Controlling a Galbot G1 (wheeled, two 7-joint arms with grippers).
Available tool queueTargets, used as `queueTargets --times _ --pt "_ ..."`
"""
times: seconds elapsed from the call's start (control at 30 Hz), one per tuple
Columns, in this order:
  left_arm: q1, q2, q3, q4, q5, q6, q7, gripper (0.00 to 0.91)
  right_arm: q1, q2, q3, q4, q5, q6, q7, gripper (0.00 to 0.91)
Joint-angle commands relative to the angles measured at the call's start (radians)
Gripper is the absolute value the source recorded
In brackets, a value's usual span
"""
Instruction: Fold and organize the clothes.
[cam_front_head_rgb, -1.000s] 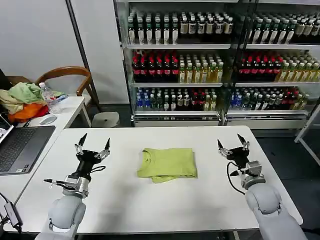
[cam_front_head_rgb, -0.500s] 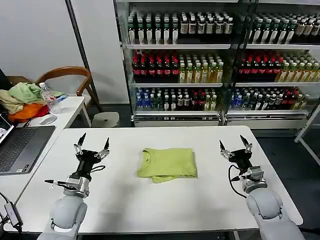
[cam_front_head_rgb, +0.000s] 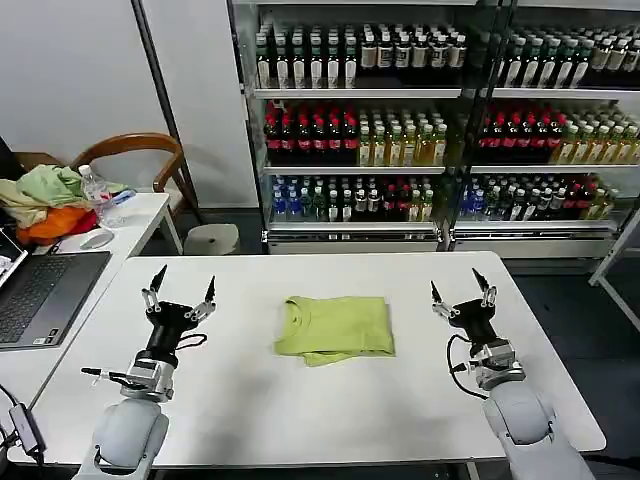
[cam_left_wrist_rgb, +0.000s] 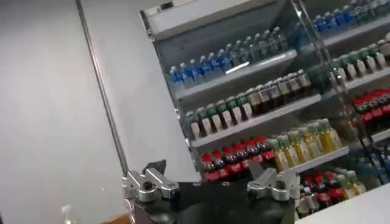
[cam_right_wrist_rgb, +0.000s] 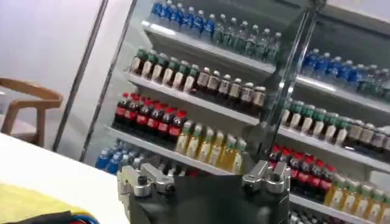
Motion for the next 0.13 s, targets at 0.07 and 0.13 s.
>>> queueTargets --times 0.07,0.13 --pt "0.01 -0.005 0.05 -0.017 0.062 0.006 -0.025 0.907 0.005 0.011 -0.011 -0.008 0.0 -0.021 -0.071 0.907" --pt "-0.003 -0.013 0.058 -0.007 0.028 0.019 -0.017 0.907 0.013 0.016 -0.007 -0.015 -0.001 -0.022 -0.071 0.907"
